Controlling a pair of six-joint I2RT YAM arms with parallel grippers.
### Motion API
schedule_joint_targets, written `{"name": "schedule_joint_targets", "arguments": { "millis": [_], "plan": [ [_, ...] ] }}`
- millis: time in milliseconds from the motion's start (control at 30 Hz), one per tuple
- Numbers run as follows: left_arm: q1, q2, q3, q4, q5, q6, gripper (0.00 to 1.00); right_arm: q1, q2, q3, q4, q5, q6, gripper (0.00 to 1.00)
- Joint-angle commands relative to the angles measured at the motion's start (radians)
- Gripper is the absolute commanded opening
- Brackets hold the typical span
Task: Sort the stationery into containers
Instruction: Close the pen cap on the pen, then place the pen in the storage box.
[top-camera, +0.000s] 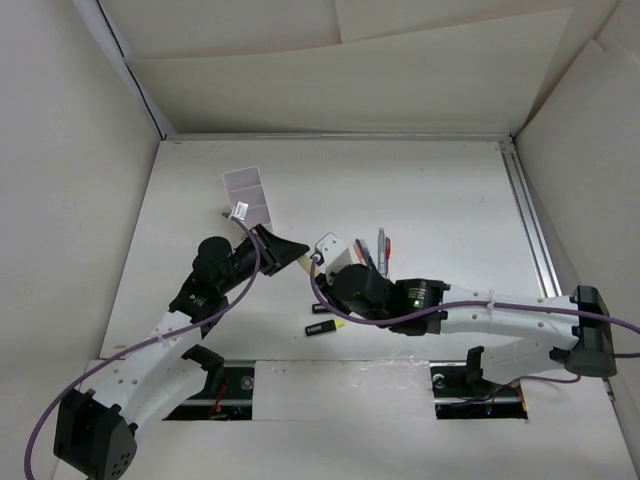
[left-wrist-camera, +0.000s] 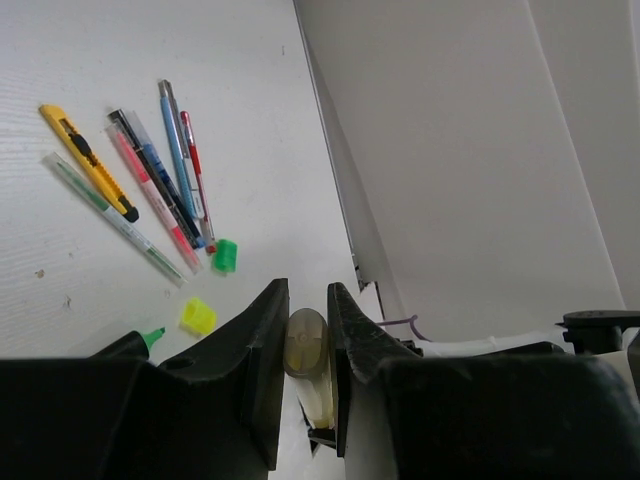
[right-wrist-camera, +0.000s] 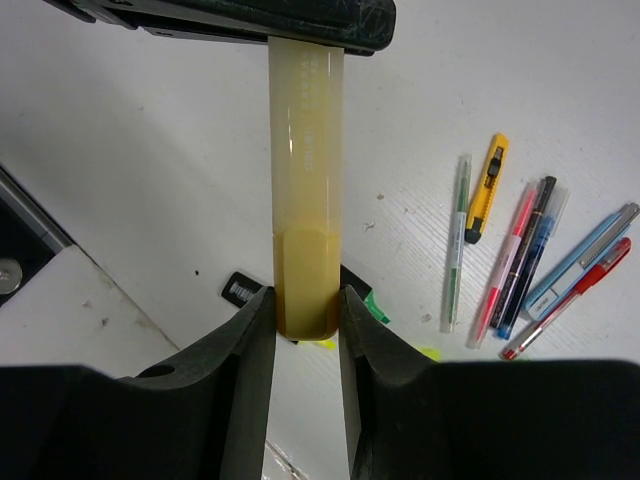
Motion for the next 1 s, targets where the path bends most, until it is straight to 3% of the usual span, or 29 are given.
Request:
{"name": "schedule_joint_targets", "arguments": {
  "millis": [0,67,133,233,367,567,700,967],
  "plan": [
    [-0.026,-0.012,-0.011,-0.066,0.07,0.027,0.0,-0.013,0.0,0.085,0.227,0.028,-0.018,0.18],
    [-0.026,-0.024,-0.002,-0.066,0.058,0.027,0.0,-0.013,0.0,0.085,0.227,0.028,-0.008,0.3],
    [-0.026,-0.034,0.009,-0.075,0.049,0.027,0.0,-0.013,0.0,0.085,0.227,0.028,-0.008,0.35],
    [-0.026,-0.034,0.018,-0.084,0.049,0.027,0.0,-0.013,-0.011,0.076,0.227,0.028,-0.008,0.59],
    [-0.026,-0.034,0.018,-0.084,0.04,0.027,0.0,-0.013,-0.032,0.066,0.227,0.017,0.002,0.71],
    [-0.026,-0.034,0.05,-0.106,0.02,0.038,0.0,-0.013,-0.052,0.057,0.196,0.027,0.002,0.75],
    [-0.026,-0.024,0.102,-0.158,-0.064,0.087,0.0,-0.013,-0.17,0.015,0.152,0.017,0.012,0.75],
    [-0.026,0.009,0.254,-0.25,-0.486,0.184,0.0,-0.013,-0.397,-0.162,0.049,0.056,0.075,0.75]
  ]
}}
